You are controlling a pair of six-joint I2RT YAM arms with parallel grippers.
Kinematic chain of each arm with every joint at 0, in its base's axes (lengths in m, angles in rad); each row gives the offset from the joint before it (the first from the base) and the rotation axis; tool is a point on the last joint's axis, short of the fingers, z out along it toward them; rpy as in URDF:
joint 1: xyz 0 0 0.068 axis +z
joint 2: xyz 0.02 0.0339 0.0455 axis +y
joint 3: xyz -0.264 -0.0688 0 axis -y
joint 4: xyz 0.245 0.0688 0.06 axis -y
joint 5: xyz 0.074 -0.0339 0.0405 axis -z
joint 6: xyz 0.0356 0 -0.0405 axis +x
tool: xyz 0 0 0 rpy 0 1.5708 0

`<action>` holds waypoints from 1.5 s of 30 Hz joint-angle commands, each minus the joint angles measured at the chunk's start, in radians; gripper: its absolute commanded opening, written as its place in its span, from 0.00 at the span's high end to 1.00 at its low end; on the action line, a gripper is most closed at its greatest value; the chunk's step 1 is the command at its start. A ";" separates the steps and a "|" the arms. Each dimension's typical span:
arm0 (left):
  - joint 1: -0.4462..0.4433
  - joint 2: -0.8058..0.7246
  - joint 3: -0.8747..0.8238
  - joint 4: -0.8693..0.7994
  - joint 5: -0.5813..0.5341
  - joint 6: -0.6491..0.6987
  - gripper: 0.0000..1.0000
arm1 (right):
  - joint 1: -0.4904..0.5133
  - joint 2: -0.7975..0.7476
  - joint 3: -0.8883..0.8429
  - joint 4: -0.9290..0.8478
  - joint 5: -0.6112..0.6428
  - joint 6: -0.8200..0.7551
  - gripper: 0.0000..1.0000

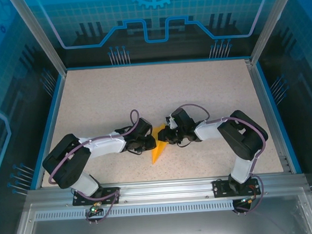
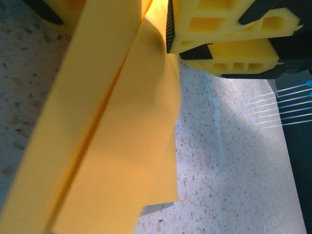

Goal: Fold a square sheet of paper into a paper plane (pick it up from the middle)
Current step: Turn over the paper at the center of the table.

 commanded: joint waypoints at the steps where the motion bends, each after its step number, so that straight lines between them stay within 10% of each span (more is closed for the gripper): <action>1: 0.009 -0.043 -0.023 0.010 0.015 -0.013 0.75 | 0.019 0.011 0.033 -0.057 0.015 -0.046 0.83; 45: 0.017 -0.304 -0.051 -0.094 -0.030 -0.007 0.65 | 0.073 -0.030 0.313 -0.505 0.076 -0.131 0.89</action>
